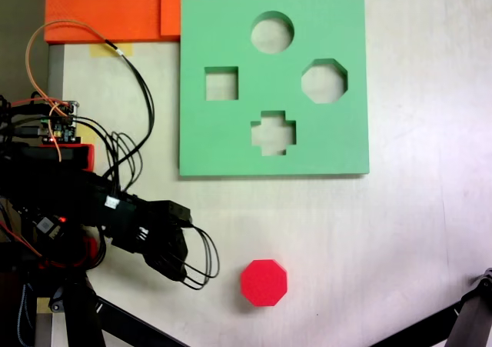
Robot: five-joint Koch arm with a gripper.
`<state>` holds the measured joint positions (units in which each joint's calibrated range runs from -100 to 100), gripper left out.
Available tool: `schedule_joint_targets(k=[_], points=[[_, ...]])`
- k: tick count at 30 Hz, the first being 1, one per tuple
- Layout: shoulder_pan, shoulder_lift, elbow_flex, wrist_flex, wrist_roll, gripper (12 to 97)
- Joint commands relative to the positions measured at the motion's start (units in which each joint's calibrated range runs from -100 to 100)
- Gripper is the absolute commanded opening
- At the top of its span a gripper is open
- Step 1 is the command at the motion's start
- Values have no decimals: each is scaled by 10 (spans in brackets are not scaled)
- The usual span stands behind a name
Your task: Put the octagonal pillar block into the corresponding hole
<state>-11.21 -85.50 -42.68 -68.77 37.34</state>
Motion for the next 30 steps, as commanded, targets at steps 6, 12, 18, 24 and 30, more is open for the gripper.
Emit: schedule_joint_targets(k=[6,12,18,24,30], points=[[19,185,241,-125,19,735],[21,380,471,-212,14,825],[13,552,601,-233,0,825],[8,632,616,-233,-6,825],[-1,711,642,-232,-15,825]])
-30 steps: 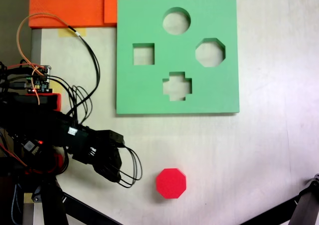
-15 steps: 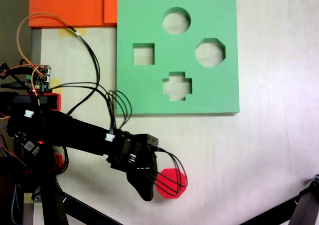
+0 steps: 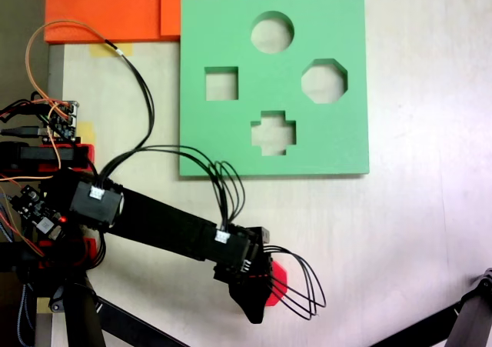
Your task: Put the octagonal pillar block into the corresponding hole
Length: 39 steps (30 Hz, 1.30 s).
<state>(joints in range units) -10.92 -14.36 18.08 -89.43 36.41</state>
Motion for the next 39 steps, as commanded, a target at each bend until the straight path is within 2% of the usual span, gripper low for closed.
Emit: schedule_joint_targets(k=[1,19,25,29,31,39], points=[[-5,11,37,-25,-7,825],[-16,118,41,13,-15,812],[-16,138,40,20,-17,634],[-16,138,34,16,-16,470],[-16,137,25,11,-16,430],[-24,131,-42,10,-10,383]])
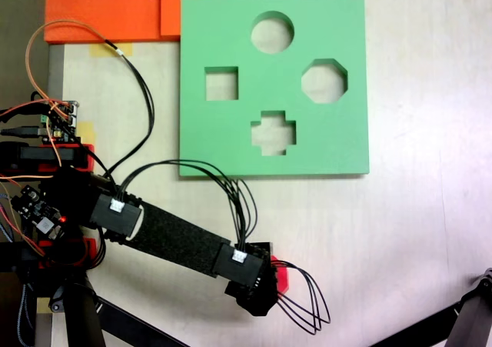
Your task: Put the octagonal pillar block into the corresponding hole
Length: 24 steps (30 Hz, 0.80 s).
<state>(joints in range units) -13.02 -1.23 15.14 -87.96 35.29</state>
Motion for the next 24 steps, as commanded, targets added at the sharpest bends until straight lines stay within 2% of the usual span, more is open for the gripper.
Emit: schedule_joint_targets(k=[1,12,24], points=[[-5,-7,-19,-5,1,383],[-5,-159,-20,-69,24,384],[61,-348,8,-120,101,383]])
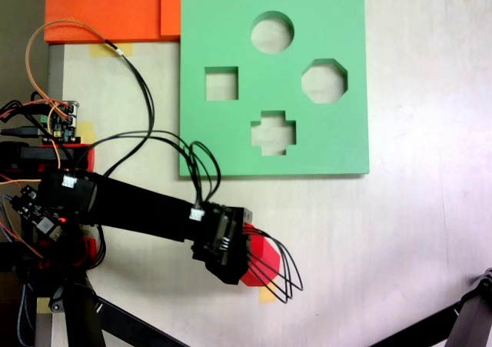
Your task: Put the octagonal pillar block into the corresponding hole
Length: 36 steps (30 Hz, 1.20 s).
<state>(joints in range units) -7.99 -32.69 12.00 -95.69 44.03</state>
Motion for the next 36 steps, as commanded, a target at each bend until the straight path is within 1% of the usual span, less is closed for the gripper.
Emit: schedule_joint_targets(k=[1,8,14,20,23,29,36], points=[[20,-33,55,-43,23,383],[90,-22,130,-43,112,381],[162,115,277,-43,212,381],[209,292,470,-43,249,383],[224,334,499,-43,260,383],[243,370,499,28,283,383],[247,402,500,107,292,383]])
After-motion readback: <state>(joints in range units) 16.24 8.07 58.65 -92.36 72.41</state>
